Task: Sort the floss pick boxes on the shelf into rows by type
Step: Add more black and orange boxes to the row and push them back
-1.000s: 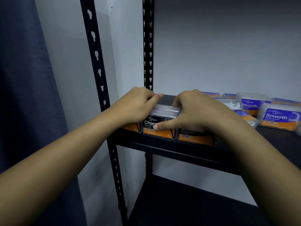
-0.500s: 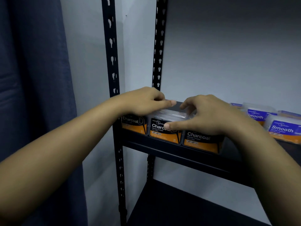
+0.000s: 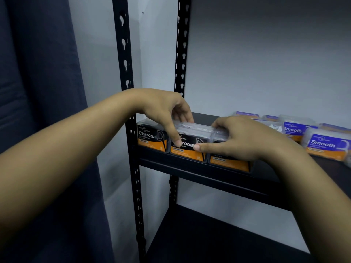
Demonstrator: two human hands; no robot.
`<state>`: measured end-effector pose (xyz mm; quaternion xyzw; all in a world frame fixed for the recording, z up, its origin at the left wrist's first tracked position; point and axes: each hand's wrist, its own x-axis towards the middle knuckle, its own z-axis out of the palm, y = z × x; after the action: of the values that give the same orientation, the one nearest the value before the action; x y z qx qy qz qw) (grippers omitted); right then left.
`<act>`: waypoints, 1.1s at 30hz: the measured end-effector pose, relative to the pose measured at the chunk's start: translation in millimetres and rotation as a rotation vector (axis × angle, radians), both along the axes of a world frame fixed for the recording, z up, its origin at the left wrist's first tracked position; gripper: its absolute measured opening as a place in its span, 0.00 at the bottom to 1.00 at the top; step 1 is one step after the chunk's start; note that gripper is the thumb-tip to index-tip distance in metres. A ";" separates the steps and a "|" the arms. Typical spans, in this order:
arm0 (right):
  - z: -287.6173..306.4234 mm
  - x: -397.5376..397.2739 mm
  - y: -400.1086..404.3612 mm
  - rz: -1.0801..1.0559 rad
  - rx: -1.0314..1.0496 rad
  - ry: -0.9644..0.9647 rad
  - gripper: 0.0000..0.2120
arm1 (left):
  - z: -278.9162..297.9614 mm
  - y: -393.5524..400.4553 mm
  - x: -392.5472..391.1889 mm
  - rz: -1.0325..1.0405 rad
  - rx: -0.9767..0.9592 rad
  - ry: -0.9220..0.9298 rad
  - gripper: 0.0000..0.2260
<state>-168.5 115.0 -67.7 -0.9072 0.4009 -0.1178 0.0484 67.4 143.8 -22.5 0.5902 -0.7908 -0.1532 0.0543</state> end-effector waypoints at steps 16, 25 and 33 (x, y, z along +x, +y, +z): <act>1.6 3.2 0.6 -0.017 0.004 0.001 0.42 | 7.0 1.9 5.1 0.011 0.039 -0.047 0.33; 2.3 3.4 -2.1 -0.009 0.009 0.006 0.41 | 9.0 2.0 6.2 0.006 0.035 -0.043 0.32; 3.6 3.6 -3.3 -0.006 0.020 0.015 0.40 | 8.4 4.4 4.9 0.010 0.025 -0.040 0.30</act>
<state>-164.9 111.7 -64.2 -0.9063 0.4053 -0.1072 0.0543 72.3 148.2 -14.1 0.5977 -0.7867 -0.1511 0.0319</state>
